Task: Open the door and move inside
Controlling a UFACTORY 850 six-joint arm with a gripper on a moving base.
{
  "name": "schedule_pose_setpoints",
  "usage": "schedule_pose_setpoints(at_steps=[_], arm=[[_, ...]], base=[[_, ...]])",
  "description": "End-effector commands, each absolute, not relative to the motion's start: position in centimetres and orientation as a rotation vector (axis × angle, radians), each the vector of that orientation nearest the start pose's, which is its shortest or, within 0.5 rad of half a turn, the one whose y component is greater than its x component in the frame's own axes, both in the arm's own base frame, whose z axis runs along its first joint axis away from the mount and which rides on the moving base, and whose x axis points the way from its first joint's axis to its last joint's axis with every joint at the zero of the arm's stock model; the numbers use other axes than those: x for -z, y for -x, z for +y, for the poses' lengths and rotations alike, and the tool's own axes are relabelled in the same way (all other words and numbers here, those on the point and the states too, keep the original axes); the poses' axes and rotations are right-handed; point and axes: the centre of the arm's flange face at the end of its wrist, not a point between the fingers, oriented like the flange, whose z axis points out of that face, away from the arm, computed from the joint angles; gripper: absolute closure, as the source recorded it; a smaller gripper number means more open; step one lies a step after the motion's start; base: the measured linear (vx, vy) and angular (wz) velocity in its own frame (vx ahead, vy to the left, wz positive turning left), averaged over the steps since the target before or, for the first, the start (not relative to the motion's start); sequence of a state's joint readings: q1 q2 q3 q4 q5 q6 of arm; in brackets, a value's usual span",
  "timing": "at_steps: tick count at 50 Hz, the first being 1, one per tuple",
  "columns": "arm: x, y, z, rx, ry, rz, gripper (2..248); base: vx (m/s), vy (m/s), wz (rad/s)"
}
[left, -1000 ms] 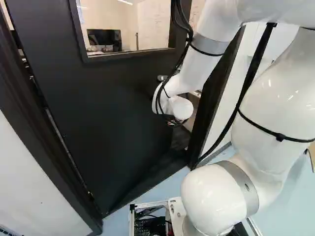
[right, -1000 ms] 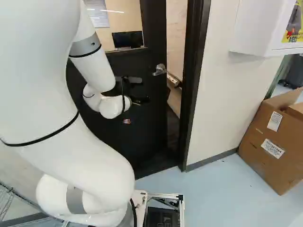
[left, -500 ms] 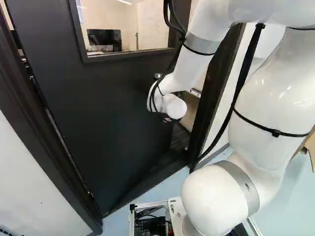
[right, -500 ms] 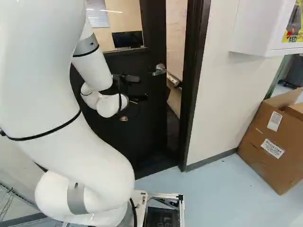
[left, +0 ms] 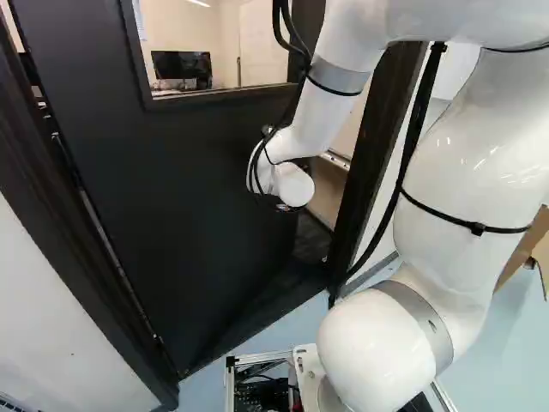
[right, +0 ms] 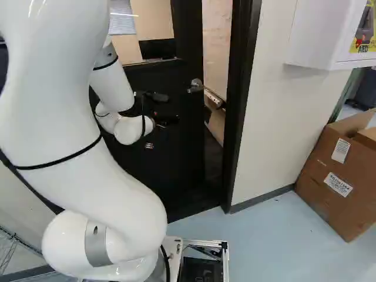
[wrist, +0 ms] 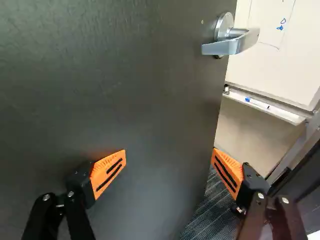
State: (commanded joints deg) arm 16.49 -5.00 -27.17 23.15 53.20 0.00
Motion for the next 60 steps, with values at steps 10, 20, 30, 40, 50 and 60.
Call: schedule_pose_setpoints(at_steps=[10,20,30,40,50,60], arm=[[-39.0,-40.7,10.2,1.838,2.439,0.231,3],[-38.9,-40.6,11.4,1.828,2.430,0.200,3],[-38.9,-40.6,12.6,1.818,2.419,0.167,3],[-38.9,-40.6,13.8,1.808,2.409,0.134,3],[-38.9,-40.7,15.0,1.798,2.398,0.103,3],[-38.9,-40.7,16.2,1.788,2.387,0.072,3]], base=[[0.000,0.000,0.000],[0.000,0.000,0.000],[0.000,0.000,0.000],[0.000,0.000,0.000],[0.000,0.000,0.000],[0.000,0.000,0.000]])
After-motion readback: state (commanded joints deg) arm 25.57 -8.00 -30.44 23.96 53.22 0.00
